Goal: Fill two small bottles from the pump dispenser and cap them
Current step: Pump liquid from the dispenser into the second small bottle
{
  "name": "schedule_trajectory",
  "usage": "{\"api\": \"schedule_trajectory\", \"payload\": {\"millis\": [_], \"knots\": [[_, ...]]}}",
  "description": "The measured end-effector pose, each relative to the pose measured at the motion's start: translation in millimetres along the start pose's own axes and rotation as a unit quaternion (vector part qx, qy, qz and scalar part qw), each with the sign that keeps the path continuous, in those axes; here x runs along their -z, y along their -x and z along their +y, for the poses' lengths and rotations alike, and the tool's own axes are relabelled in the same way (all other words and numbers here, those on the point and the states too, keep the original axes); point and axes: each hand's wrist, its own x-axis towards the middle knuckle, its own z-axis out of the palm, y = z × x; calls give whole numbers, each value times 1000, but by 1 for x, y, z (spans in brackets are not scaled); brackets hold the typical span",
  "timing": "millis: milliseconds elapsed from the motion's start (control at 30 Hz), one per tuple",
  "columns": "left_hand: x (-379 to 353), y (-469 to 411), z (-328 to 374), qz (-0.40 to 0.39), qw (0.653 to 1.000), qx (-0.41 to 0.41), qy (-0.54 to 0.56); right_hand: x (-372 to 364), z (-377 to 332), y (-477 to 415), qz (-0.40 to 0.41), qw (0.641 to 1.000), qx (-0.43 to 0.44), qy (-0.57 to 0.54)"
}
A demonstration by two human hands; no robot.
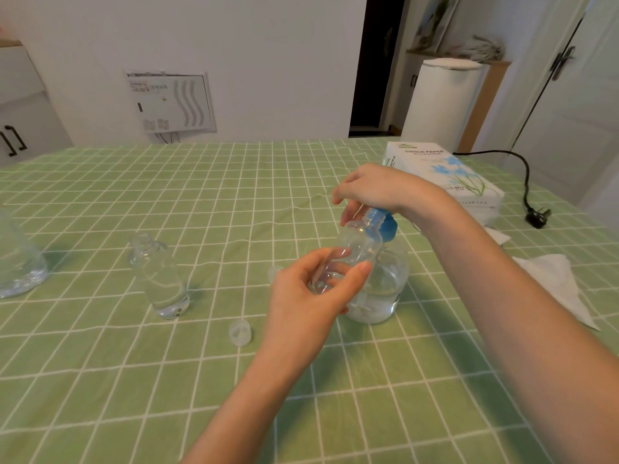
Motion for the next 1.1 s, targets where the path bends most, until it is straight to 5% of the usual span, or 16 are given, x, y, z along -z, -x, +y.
{"api": "schedule_trajectory", "payload": {"millis": [1100], "knots": [[-1,-1,3,1,1000,3,4,2,-2,-2,8,1000,1,4]]}}
